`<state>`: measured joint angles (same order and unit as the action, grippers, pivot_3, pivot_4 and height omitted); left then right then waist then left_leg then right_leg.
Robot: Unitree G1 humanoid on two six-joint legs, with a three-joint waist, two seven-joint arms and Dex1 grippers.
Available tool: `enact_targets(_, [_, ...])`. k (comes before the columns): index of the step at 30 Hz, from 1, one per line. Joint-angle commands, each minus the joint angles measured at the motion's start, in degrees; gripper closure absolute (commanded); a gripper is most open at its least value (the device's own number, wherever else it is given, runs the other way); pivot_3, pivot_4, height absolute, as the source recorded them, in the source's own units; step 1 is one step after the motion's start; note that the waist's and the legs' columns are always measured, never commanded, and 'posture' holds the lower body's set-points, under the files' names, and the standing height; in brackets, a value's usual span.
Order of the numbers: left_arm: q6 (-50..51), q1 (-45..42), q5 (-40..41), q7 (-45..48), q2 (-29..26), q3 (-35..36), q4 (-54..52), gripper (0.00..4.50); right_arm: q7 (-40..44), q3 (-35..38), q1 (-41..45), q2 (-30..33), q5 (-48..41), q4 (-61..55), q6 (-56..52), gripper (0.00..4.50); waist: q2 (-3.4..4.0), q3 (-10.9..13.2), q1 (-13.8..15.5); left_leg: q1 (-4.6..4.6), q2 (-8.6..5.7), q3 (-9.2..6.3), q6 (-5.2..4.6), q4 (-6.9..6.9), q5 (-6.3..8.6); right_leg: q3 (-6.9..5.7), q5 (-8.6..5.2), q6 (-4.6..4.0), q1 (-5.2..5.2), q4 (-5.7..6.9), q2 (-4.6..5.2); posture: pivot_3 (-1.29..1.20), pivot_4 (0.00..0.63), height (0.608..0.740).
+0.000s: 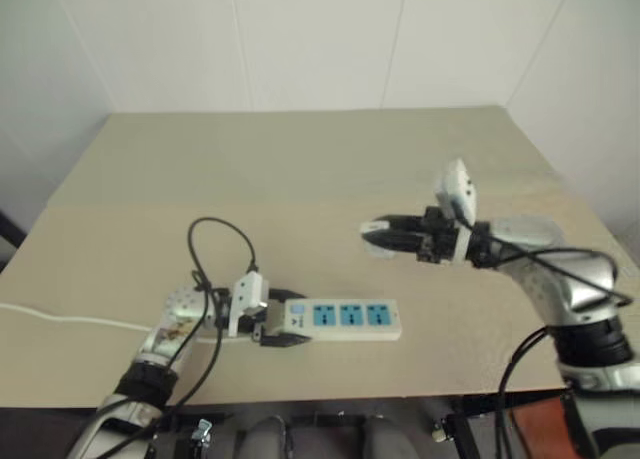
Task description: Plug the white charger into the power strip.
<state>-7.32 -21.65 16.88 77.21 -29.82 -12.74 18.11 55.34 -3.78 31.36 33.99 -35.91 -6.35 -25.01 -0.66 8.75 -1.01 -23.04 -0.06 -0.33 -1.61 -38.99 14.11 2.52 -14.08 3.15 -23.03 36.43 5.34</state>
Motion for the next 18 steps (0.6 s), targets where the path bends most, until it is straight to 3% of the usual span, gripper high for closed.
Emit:
enact_targets(1, [1.1, -0.4, -3.3, -0.5, -2.1, 0.0, 3.2, 1.21, 3.2, 1.3, 0.7, -4.5, 2.2, 2.8, 10.0, 3.38, -0.03, 0.0, 0.0, 0.08, 0.0, 0.02, 0.02, -0.02, -0.01, 0.03, 0.0, 0.0, 0.01, 0.12, -0.01, 0.0, 0.15, 0.74])
enact_targets(7, [1.4, -1.2, -2.9, -0.2, -3.0, 0.8, 4.5, 1.21, 9.1, -0.6, 0.6, -11.4, 2.4, 7.6, 14.4, 3.38, -0.03, 0.0, -0.2, 0.31, 0.11, 0.0, 0.06, -0.02, -0.04, 0.04, -0.01, -0.05, 0.03, 0.4, -0.16, 0.0, 0.15, 0.74])
enact_targets(18, [1.3, -1.6, -2.4, 0.0, -3.8, 1.5, 5.5, 1.21, 17.4, -4.2, -1.2, -18.1, 7.5, 17.6, 23.7, 3.38, -0.03, 0.0, -0.5, 0.4, 0.12, 0.01, 0.07, -0.01, -0.05, 0.04, -0.02, -0.09, 0.01, 0.53, -0.18, 0.0, 0.15, 0.74])
